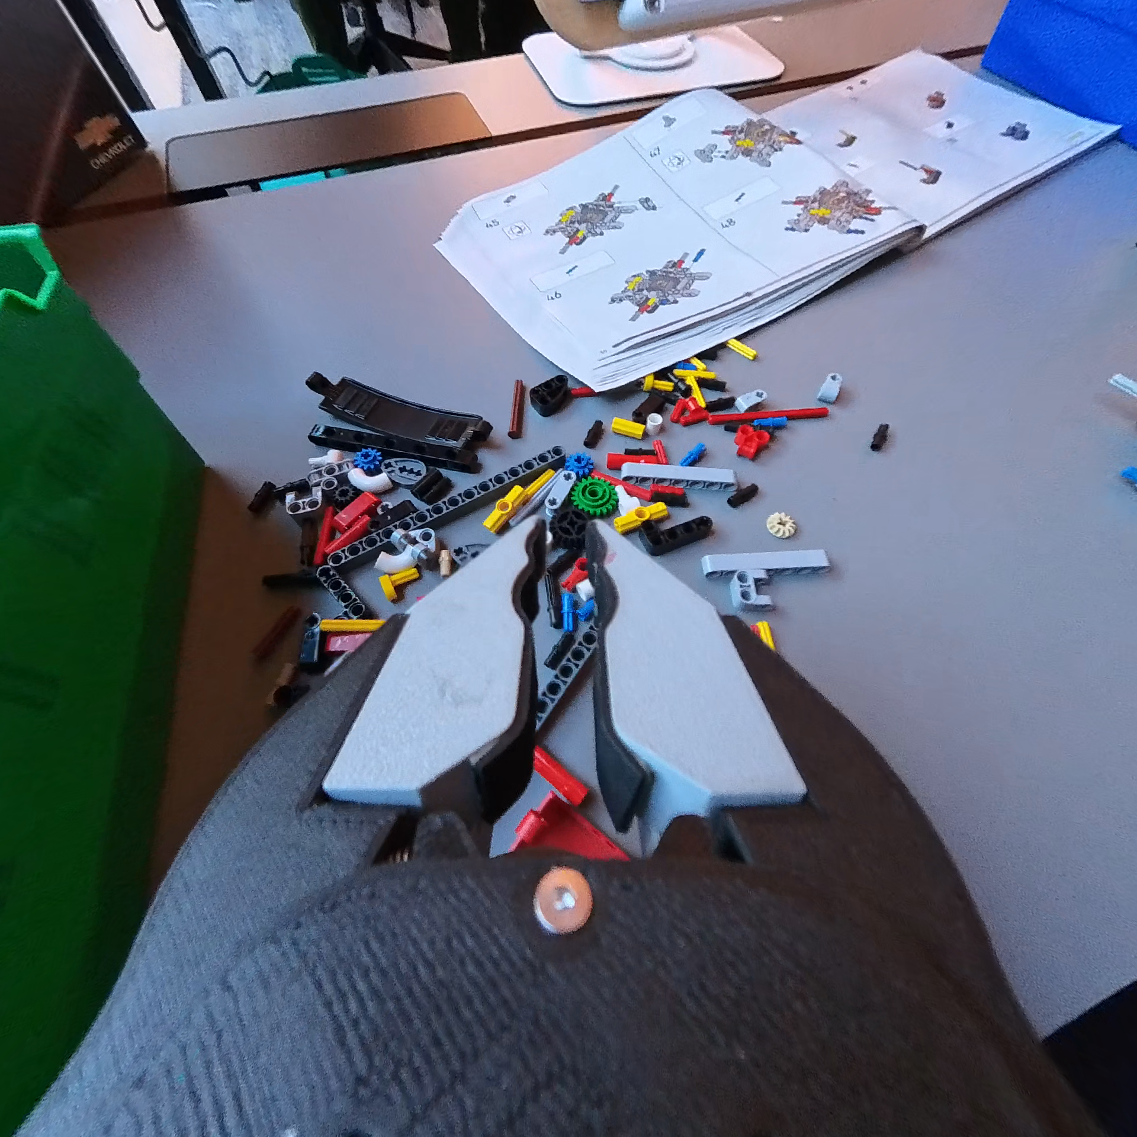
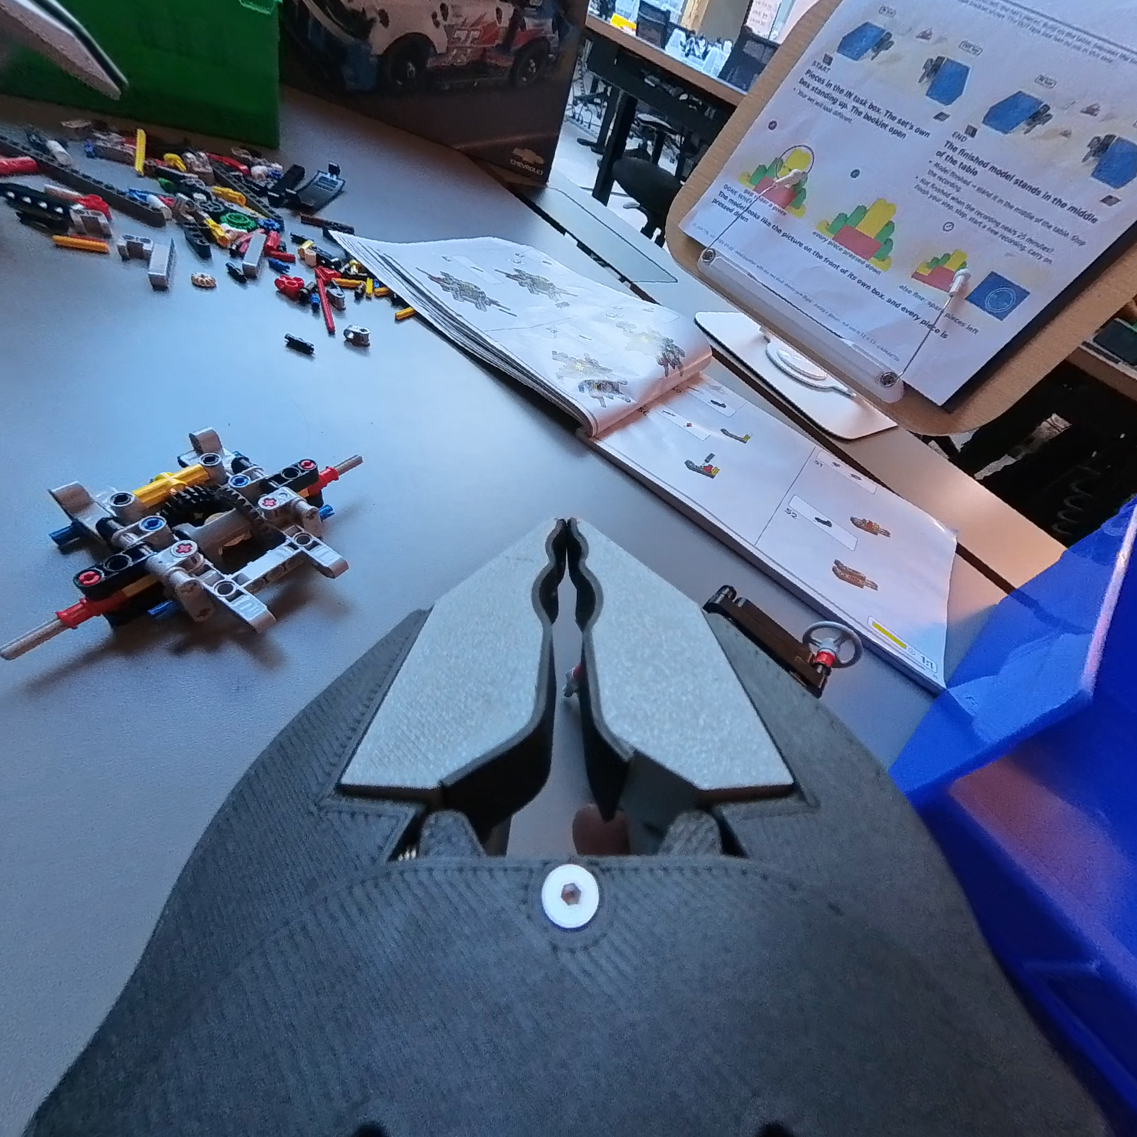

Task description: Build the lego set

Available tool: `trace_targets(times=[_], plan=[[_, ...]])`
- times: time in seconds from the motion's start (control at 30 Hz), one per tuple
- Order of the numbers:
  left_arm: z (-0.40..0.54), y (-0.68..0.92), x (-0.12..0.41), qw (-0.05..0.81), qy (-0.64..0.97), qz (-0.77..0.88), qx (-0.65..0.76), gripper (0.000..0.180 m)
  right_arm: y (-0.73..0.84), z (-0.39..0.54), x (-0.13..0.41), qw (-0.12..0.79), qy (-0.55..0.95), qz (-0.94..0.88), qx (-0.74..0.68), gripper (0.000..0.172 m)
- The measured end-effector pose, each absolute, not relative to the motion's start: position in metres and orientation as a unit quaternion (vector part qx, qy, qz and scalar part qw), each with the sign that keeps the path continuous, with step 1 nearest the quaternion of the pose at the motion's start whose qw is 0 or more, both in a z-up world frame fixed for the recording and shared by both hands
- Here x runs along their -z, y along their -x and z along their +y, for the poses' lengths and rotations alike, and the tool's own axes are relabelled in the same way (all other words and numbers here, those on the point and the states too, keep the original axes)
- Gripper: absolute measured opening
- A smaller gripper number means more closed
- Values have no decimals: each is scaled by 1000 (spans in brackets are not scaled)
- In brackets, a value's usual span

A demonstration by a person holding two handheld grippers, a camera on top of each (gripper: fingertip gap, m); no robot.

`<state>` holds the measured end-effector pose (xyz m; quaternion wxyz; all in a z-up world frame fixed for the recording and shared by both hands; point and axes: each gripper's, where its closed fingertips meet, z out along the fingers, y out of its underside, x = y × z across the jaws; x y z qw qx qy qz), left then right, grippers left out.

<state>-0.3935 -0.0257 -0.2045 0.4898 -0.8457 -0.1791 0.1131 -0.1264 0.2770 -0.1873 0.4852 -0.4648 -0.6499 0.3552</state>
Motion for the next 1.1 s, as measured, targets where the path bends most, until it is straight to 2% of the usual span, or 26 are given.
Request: trace_targets(times=[0.23, 0.53, 1.1], plan=[[-5, 362, 221, 460, 879, -115, -58, 11, 127, 276, 188, 486, 464, -652, -353, 0], [8, 351, 244, 381, 915, -33, -129, 12, 126, 275, 187, 488, 461, -652, -352, 0], [6, 357, 239, 410, 901, -57, -130, 11, 127, 274, 189, 484, 461, -656, -351, 0]])
